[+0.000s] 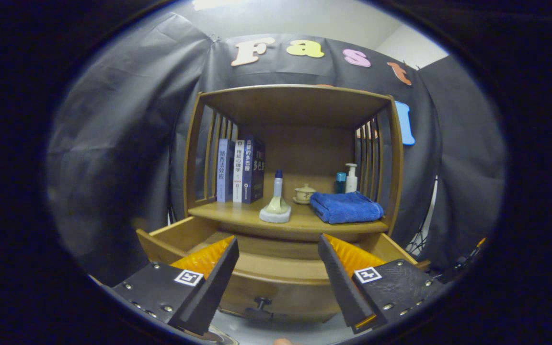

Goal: Pull open the drawer, take out the items inside it, and place them on the countertop above the cabinet.

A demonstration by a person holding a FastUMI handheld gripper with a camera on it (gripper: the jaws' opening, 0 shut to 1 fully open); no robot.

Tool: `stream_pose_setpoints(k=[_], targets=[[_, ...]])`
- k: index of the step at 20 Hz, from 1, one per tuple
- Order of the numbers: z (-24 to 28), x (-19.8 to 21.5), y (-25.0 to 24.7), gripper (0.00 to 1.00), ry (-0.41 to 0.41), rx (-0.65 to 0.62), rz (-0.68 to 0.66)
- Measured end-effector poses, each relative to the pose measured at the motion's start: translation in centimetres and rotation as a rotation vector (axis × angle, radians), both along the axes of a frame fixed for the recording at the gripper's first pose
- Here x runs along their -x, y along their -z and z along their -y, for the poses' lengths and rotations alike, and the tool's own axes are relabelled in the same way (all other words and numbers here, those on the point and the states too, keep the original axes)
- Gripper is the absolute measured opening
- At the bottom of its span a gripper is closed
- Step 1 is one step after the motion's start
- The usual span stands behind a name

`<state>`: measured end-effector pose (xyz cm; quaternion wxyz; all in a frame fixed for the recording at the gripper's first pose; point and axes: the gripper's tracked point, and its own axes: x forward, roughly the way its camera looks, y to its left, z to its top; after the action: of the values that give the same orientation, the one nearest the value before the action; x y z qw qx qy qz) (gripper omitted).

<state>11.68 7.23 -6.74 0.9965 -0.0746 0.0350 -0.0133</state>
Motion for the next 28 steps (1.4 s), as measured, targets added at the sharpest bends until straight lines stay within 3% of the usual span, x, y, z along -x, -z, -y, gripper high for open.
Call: stream_pose_setpoints(k=[11, 16, 22, 28], targets=[[2.2, 1.0, 7.7, 0.98, 0.086, -0.01, -0.154], [3.4, 0.3, 8.8, 0.98, 0.148, -0.053, -0.178], [3.5, -0.1, 8.9, 0.98, 0.193, -0.014, -0.172], [3.4, -0.6, 9.0, 1.0, 0.184, -0.034, -0.176]])
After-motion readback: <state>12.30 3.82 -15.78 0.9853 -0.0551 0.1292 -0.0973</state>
